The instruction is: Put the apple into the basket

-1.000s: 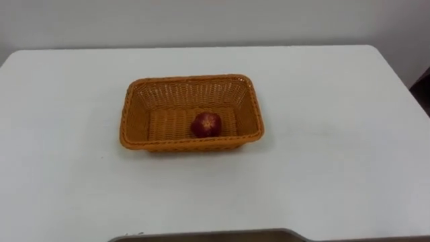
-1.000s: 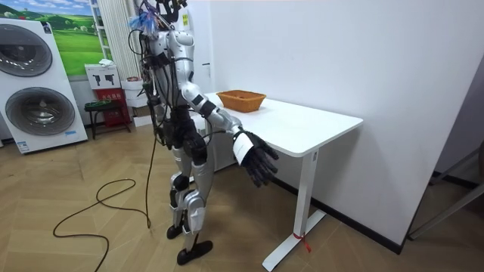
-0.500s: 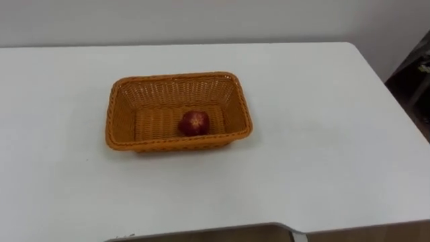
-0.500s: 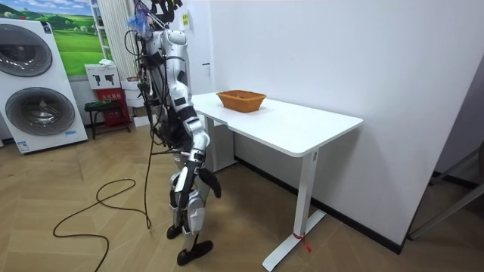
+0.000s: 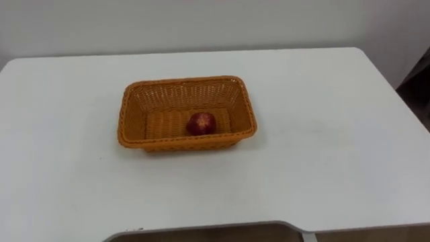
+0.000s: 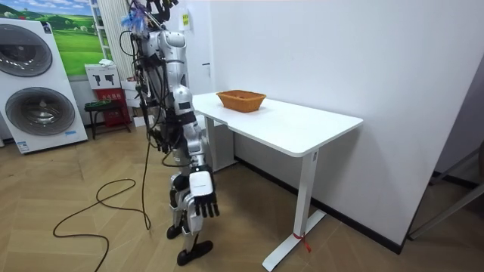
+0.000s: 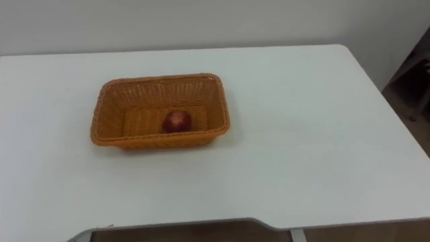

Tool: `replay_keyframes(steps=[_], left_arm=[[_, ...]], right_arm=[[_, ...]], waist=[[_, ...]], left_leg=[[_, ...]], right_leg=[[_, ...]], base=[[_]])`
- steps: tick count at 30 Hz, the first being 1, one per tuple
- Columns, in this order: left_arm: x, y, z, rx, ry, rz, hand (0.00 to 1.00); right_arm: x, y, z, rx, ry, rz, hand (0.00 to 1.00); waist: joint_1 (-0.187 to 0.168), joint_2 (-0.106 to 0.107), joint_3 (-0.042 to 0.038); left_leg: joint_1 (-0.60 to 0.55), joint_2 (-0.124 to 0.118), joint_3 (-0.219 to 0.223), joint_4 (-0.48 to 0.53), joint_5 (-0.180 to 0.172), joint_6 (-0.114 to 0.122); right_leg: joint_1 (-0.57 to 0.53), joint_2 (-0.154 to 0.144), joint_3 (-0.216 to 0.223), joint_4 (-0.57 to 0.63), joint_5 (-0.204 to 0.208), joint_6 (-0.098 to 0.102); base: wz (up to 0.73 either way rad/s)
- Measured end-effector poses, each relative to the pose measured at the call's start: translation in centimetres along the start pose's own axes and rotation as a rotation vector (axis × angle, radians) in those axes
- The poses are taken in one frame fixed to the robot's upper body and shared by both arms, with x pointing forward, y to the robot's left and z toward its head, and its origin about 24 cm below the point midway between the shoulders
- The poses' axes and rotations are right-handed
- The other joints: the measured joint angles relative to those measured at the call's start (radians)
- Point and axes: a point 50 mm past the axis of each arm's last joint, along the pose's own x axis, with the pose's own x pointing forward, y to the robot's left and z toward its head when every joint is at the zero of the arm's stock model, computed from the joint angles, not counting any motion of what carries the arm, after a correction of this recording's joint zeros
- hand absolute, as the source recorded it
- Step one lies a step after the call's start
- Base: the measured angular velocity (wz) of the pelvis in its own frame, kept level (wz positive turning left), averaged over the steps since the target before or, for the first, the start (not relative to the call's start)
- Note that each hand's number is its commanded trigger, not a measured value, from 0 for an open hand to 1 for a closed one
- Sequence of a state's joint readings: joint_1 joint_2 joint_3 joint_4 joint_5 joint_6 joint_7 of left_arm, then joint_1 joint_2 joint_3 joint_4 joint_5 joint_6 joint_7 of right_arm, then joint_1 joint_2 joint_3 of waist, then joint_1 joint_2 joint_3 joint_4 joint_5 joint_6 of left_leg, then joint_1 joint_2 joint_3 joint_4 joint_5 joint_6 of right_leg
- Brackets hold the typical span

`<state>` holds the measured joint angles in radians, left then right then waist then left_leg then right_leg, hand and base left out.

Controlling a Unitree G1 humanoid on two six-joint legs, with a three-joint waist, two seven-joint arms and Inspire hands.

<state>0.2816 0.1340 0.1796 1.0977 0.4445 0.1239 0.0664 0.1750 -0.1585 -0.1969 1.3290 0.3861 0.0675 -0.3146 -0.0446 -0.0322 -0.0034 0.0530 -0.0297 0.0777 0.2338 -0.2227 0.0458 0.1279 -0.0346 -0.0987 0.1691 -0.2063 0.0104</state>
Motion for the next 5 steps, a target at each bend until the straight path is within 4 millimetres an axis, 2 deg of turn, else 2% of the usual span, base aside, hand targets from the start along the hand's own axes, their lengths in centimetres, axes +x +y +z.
replay_keyframes(steps=[5], left_arm=[[0.00,-0.68,0.21,0.042,0.016,-0.025,0.00]], right_arm=[[-0.23,0.97,0.69,-0.294,-0.074,0.026,0.00]], waist=[[0.029,0.010,0.0028]], left_leg=[[0.007,0.001,-0.002,-0.013,0.000,0.000]], right_leg=[[0.002,0.000,-0.007,0.001,0.000,0.000]], base=[[0.01]])
